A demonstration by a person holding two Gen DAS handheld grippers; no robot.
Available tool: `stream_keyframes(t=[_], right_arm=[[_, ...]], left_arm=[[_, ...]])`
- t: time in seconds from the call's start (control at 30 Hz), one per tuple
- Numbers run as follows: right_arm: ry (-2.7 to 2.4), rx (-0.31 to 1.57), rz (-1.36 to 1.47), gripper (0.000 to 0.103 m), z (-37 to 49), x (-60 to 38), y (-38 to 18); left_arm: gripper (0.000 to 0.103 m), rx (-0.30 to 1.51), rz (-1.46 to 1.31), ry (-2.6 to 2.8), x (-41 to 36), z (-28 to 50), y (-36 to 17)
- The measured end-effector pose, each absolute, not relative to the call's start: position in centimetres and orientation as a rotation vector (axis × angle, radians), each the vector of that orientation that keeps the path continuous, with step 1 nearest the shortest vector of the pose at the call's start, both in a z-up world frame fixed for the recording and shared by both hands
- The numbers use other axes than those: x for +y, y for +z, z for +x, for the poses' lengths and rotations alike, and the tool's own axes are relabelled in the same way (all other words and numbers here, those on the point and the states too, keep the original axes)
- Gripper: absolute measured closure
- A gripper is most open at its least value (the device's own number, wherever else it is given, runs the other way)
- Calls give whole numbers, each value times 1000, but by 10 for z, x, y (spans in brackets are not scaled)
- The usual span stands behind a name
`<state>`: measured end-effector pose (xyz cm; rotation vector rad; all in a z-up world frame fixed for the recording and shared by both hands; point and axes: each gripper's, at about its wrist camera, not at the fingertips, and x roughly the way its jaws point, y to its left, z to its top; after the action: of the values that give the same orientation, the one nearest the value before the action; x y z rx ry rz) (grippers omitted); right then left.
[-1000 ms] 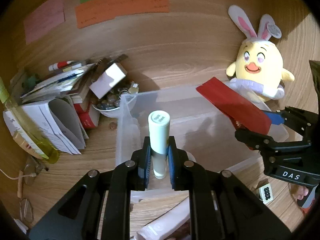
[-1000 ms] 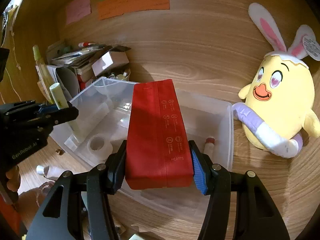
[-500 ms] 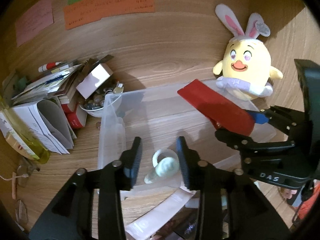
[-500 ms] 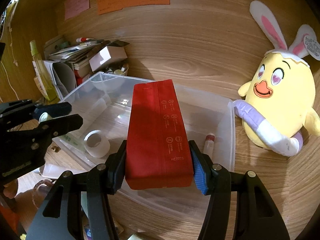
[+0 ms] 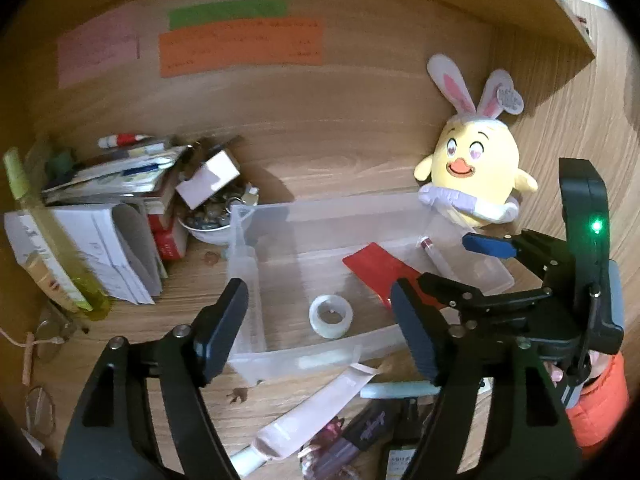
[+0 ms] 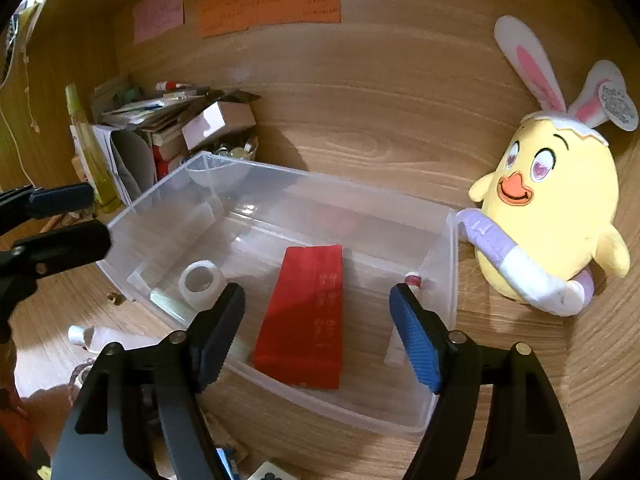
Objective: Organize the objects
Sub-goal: 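Withdraw both open tools from the clear box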
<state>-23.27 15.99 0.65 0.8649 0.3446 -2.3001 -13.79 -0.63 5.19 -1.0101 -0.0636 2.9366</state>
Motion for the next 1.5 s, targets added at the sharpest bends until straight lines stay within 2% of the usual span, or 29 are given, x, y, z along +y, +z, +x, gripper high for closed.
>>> stream_keyframes(t=[0.37, 0.73, 1.13, 1.3, 1.4, 1.5], right_arm=[[-2311, 320, 778, 22, -207, 174, 32], [-2291, 326, 718, 22, -165, 194, 36], [-2250, 384, 873, 22, -151, 216, -9], [-2204, 407, 948, 22, -148, 223, -29], [-2180, 431, 981, 22, -146, 223, -38], [-2170, 455, 999, 22, -144, 221, -44]], left_arm=[[15, -109, -1003, 2967, -32, -102, 57], [14, -131, -1125, 2964, -59, -88, 26], [15, -181, -1288, 2893, -79, -94, -19], [32, -213, -1355, 2852, -83, -102, -35], [37, -215, -1381, 2844, -82, -107, -41], [38, -221, -1384, 2837, -81, -111, -44]])
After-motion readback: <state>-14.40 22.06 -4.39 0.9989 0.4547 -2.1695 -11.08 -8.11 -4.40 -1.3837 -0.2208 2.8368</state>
